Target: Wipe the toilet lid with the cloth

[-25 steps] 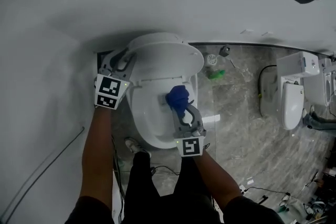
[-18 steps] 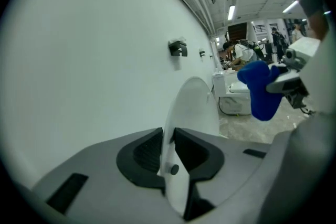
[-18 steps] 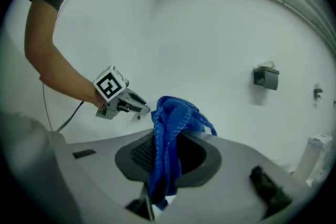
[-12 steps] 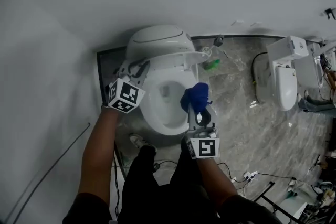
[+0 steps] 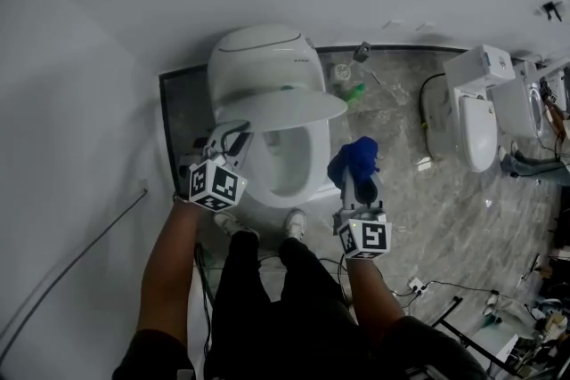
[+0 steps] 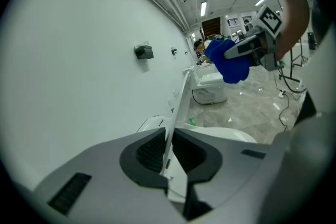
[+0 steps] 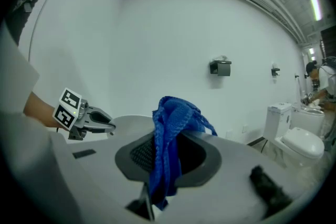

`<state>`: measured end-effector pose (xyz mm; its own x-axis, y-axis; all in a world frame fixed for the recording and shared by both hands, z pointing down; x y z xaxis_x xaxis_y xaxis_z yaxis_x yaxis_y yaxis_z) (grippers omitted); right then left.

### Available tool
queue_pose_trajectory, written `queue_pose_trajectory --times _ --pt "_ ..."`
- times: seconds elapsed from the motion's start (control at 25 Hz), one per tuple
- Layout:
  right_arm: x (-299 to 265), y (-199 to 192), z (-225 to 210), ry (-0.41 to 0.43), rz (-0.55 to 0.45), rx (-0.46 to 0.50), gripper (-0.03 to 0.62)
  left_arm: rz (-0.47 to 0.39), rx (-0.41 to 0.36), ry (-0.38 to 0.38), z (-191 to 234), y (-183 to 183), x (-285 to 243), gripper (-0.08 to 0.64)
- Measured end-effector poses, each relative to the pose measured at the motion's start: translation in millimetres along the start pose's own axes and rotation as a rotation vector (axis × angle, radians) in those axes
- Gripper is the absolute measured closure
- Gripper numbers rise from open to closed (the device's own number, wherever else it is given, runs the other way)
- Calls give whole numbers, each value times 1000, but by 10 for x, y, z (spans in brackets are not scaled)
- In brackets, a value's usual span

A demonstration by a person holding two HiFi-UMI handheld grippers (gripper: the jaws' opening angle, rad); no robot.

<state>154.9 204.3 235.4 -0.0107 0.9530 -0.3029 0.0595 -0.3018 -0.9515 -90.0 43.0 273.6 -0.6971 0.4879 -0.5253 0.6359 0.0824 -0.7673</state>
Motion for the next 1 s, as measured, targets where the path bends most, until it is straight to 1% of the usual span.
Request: queue_pose_trajectory --times 0.08,0.16,0.32,0.36,0.48,0.52,0.56,0.68,0.76,0.84,1.0 --pt "93 -50 -144 5 16 -11 525 39 -53 17 -194 10 52 512" --pt "175 -90 -246 23 23 3 525 70 -105 23 -404 -8 81 514" --pt "242 -229 -366 94 32 46 525 139 -205 -4 -879 -175 137 512" --pt "257 -268 -396 108 36 50 525 163 -249 -19 -1023 -230 148 509" --pt "317 -388 -443 149 46 65 525 246 -410 -75 -1513 -458 159 492" --pt "346 -436 -443 165 49 73 525 268 -440 -97 -1668 -539 161 485" --pt "376 -485 -441 181 55 81 525 286 -445 -121 -1799 -609 162 480" --pt "425 -606 -460 221 79 95 525 318 -389 -183 -2056 -748 126 466" --pt "405 -690 -468 244 98 98 525 346 -394 -232 -2185 -849 64 431" --pt "360 -788 -438 265 118 102 525 370 -409 -293 -2287 -953 -10 412" --pt "277 -1028 -306 313 162 118 525 415 -370 -415 -2529 -1208 -157 396"
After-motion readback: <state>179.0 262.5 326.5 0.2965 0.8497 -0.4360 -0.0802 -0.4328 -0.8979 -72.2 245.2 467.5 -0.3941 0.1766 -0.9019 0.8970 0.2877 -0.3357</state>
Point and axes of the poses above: the fingertips, and each gripper's own axes: x backward along the fingers, z to its left, y out of its top, the point moved 8 cm from there along x, backward along the fingers, and after that the axes turned 1 degree about -x, right-handed, at the moved point
